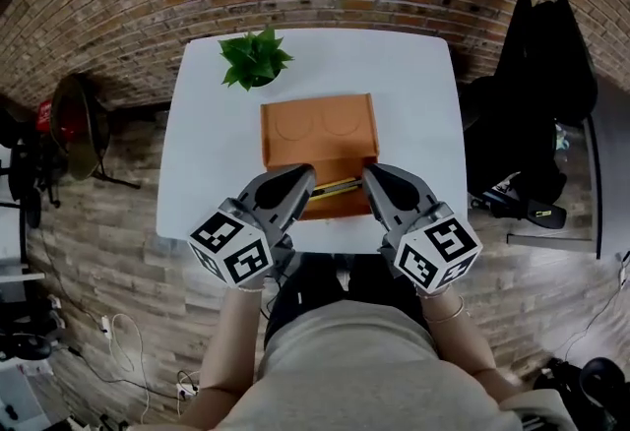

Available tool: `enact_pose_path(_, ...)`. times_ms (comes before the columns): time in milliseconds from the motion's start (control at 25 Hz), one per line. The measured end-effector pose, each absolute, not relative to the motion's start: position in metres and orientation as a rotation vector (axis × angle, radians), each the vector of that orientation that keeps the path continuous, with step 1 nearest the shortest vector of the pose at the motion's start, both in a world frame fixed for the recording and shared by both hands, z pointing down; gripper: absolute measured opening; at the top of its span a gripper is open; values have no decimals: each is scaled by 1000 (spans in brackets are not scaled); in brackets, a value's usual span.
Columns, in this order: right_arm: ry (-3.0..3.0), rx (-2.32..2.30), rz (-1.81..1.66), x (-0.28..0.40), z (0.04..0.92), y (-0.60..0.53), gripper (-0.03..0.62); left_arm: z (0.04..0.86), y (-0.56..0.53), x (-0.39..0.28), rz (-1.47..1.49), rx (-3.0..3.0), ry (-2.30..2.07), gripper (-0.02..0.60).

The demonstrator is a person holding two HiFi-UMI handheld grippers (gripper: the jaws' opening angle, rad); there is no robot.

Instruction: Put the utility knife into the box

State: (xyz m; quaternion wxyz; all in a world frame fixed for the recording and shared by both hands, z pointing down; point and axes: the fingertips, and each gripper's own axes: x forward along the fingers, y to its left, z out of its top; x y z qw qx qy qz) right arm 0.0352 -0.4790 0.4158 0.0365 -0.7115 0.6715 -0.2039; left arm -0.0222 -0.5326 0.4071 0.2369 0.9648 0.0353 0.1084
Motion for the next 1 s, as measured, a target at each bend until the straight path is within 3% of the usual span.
enact_pose_path(1000, 2352, -2035, -526, -16, 390, -527, -2, 400, -545, -52, 334, 2829, -244, 8)
